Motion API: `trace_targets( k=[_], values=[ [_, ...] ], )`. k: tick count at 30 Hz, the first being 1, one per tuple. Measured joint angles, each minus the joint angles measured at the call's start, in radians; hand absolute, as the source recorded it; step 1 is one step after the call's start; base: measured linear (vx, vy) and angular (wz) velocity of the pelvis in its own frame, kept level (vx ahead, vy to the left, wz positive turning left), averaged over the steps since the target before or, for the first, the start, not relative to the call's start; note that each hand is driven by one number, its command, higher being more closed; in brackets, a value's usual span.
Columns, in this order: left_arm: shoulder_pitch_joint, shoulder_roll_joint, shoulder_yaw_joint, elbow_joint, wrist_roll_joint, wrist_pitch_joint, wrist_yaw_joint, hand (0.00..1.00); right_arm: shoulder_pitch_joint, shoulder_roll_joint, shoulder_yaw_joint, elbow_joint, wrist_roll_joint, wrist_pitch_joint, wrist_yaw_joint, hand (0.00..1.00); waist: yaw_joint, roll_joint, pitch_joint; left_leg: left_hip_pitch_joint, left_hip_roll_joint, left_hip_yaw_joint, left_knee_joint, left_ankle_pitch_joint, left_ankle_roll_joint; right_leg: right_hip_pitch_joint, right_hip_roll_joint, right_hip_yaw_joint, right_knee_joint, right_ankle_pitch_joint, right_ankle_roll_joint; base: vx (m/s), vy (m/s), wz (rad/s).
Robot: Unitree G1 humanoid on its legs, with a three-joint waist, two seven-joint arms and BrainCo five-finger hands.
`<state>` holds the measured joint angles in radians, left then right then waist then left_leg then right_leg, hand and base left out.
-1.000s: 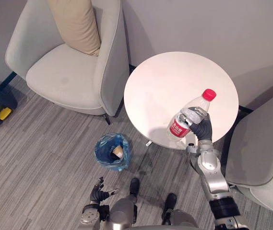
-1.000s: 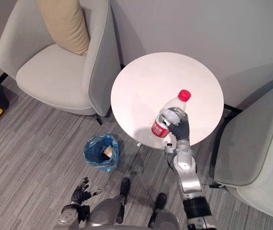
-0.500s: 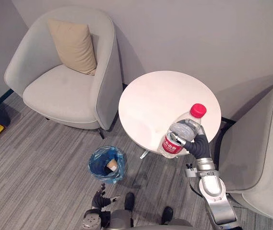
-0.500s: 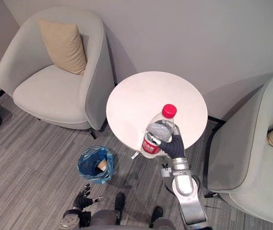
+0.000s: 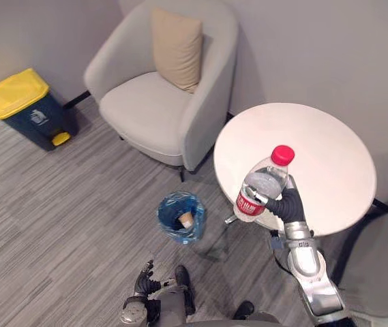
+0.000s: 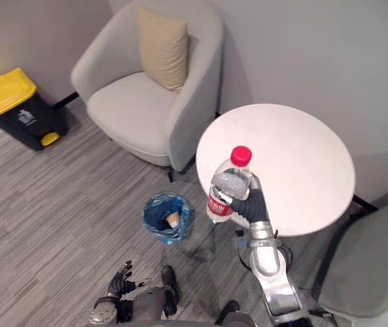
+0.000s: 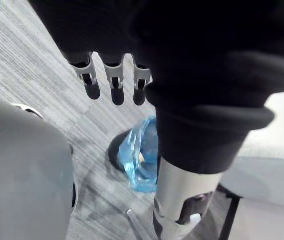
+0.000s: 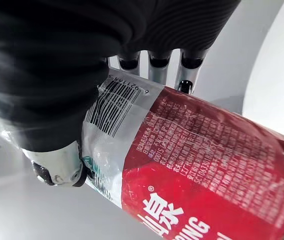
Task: Gather rubbish on tea table into small bin, then transfer packed bag to large trash can.
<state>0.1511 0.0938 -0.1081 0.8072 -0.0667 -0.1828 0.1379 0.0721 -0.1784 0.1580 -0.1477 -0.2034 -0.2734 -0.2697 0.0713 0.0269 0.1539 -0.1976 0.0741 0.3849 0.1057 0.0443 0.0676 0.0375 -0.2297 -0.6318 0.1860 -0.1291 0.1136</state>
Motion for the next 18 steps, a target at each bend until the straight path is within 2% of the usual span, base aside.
trace_targets(
  k=[2,3,4,5,6,7,8,9,10,11,12,13,14,17,18],
  values=[
    [0.0,0.005,0.001,-0.006,-0.001,0.0,-0.001,0.0,0.005,0.02,0.004,0.027,-0.003,0.012,0.007,1.0,0.0,-0.016,0.008,0.002,-0.024,0.003,0.034,-0.051,0.004,-0.011,-0.054,0.004,0.079,-0.04,0.017,0.06,0.141,0.11],
    [-0.001,0.021,0.001,-0.013,0.0,-0.001,-0.002,0.0,0.005,0.03,0.018,0.059,-0.003,0.017,0.01,1.0,-0.003,-0.035,0.019,-0.001,-0.035,0.001,0.092,-0.102,0.01,-0.025,-0.108,0.015,0.178,-0.069,0.021,0.04,0.088,0.06],
    [-0.004,0.024,0.001,-0.012,0.0,0.001,-0.002,0.0,0.005,0.031,0.023,0.07,-0.003,0.02,0.012,1.0,-0.003,-0.037,0.02,-0.005,-0.035,0.0,0.118,-0.119,0.012,-0.04,-0.127,0.03,0.229,-0.072,0.014,0.09,0.149,0.12],
    [-0.003,0.034,0.0,-0.014,-0.001,0.001,-0.003,0.0,0.007,0.031,0.039,0.093,-0.003,0.027,0.014,1.0,-0.005,-0.046,0.025,-0.003,-0.038,-0.012,0.162,-0.148,0.013,-0.085,-0.163,0.089,0.367,-0.062,-0.036,0.07,0.079,0.1],
    [-0.003,0.036,0.0,-0.017,-0.001,0.001,-0.003,0.0,0.008,0.031,0.041,0.096,-0.003,0.03,0.015,1.0,-0.006,-0.049,0.026,-0.001,-0.041,-0.02,0.166,-0.151,0.017,-0.1,-0.166,0.112,0.401,-0.055,-0.058,0.1,0.106,0.35],
    [-0.002,0.04,0.0,-0.026,-0.001,0.002,-0.003,0.0,0.015,0.029,0.043,0.098,-0.003,0.037,0.021,1.0,-0.014,-0.052,0.029,0.004,-0.041,-0.053,0.175,-0.16,0.027,-0.164,-0.163,0.207,0.506,-0.038,-0.115,0.09,0.065,0.69],
    [0.002,0.048,-0.008,-0.041,-0.001,0.003,-0.003,0.0,0.019,0.038,0.046,0.097,-0.003,0.037,0.032,1.0,-0.036,-0.058,0.03,0.002,-0.041,-0.101,0.173,-0.165,0.025,-0.193,-0.11,0.288,0.517,-0.085,-0.09,0.11,0.066,0.87],
    [0.003,0.05,-0.009,-0.044,-0.001,0.003,-0.003,0.0,0.02,0.041,0.05,0.097,-0.003,0.037,0.036,1.0,-0.04,-0.06,0.031,0.002,-0.042,-0.119,0.171,-0.164,0.024,-0.204,-0.08,0.323,0.502,-0.106,-0.08,0.13,0.018,0.96],
    [0.003,0.056,-0.009,-0.044,-0.001,0.003,-0.003,0.0,0.021,0.043,0.058,0.097,-0.003,0.037,0.042,1.0,-0.044,-0.062,0.032,0.003,-0.046,-0.146,0.17,-0.159,0.016,-0.229,-0.028,0.381,0.45,-0.129,-0.069,0.14,-0.014,0.98],
    [0.005,0.058,-0.011,-0.045,-0.001,0.003,-0.003,0.0,0.021,0.042,0.061,0.097,-0.002,0.037,0.049,1.0,-0.046,-0.072,0.026,0.004,-0.064,-0.179,0.165,-0.153,0.011,-0.249,0.016,0.427,0.36,-0.127,-0.068,0.15,-0.026,0.99],
    [0.004,0.059,-0.012,-0.045,-0.001,0.003,-0.003,0.0,0.021,0.041,0.06,0.097,-0.002,0.037,0.051,1.0,-0.049,-0.078,0.023,0.0,-0.074,-0.193,0.171,-0.15,0.014,-0.251,0.029,0.44,0.324,-0.123,-0.066,0.14,-0.051,0.95],
    [0.004,0.061,-0.015,-0.046,-0.001,0.003,-0.003,0.0,0.022,0.04,0.06,0.097,-0.002,0.037,0.051,1.0,-0.049,-0.093,0.019,-0.005,-0.09,-0.21,0.19,-0.152,0.011,-0.252,0.036,0.444,0.266,-0.094,-0.071,0.11,-0.06,0.79],
    [0.002,0.061,-0.016,-0.044,-0.001,0.004,-0.003,0.0,0.024,0.037,0.061,0.097,-0.003,0.036,0.051,1.0,-0.051,-0.098,0.021,-0.012,-0.104,-0.228,0.214,-0.163,0.001,-0.249,0.039,0.448,0.235,-0.048,-0.055,0.13,-0.088,0.81],
    [0.02,0.047,-0.014,-0.066,-0.001,0.001,-0.003,0.0,0.026,0.011,0.064,0.096,-0.003,0.037,0.055,1.0,-0.019,-0.047,0.026,-0.033,-0.073,-0.257,0.226,-0.176,-0.011,-0.212,0.08,0.423,0.152,-0.021,-0.058,0.1,-0.075,0.2],
    [0.025,0.047,-0.01,-0.067,-0.001,0.001,-0.003,0.0,0.026,0.009,0.066,0.096,-0.003,0.037,0.056,1.0,-0.02,-0.044,0.026,-0.038,-0.068,-0.263,0.224,-0.175,-0.013,-0.207,0.087,0.415,0.136,-0.014,-0.062,0.07,-0.085,0.14]
  ],
)
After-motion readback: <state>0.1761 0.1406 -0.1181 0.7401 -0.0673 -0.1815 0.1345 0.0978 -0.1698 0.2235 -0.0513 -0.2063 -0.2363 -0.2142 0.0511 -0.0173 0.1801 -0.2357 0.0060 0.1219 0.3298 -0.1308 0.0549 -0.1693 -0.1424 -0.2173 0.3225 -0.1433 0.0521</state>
